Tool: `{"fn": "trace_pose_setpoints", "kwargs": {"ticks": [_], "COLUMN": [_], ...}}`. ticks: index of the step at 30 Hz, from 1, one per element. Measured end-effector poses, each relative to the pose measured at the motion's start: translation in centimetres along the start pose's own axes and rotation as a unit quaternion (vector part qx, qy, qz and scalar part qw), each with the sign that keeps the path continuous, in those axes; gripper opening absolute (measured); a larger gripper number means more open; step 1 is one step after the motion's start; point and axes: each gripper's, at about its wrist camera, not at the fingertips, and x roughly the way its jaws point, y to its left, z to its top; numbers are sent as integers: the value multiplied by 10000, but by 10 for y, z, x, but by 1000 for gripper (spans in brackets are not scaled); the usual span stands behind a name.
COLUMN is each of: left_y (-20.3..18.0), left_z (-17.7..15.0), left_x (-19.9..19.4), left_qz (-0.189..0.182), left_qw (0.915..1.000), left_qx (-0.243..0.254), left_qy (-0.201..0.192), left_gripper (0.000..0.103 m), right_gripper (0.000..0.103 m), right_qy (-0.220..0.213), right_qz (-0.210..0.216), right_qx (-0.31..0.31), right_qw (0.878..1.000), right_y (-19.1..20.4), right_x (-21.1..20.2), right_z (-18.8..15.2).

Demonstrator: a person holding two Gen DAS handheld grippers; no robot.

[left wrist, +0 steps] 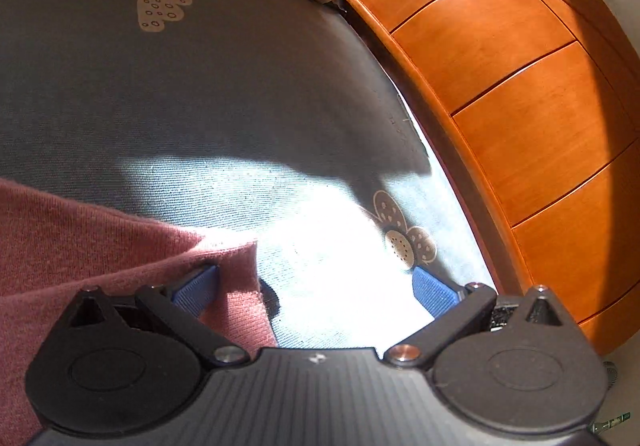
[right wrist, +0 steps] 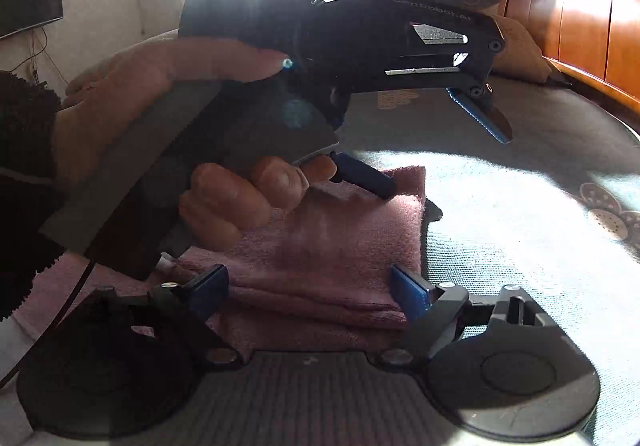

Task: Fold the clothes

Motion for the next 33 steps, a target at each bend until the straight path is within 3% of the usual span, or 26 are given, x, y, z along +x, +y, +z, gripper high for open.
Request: {"fn": "trace_pose_setpoints", "kwargs": {"ticks": [7,11,15,17,21,25,31,33], "left_y": [-8,-16,-26,-25,-17,-25,-34,-34], "left_z": [18,15,12,14,17,18,-3,-12], "left_x": [8,-9,-4,13,30,21,-9,-6], "left_qz": [401,90,-171,106,-26,57,-448,-432], "left_qw": [9988,9994,9983,9976,9984,9985,9945,9923], "left_qx": [219,318,514,593,478,451,651,773], "left_qy": [170,63,214,355,288,296,692,867], "left_gripper": [102,102,102,102,102,102,102,102], "right_gripper": [91,91,92,92,92,93,93,93], "right_qy": [-14,-14,-17,-15,11,19,21,21], "right_qz": [98,111,124,113,87,145,179,175], "right_qx": [62,51,87,65,13,-17,37,42], "right_qw": [9999,9999,9999,9999,10000,9999,9998,9998], "right_y": [-2,-3,-2,1,0,1,2,1], "right_x": [-1,-2,-3,-4,-3,-4,-6,-6], "right_z": [0,0,0,-2,0,-2,-2,-1]}}
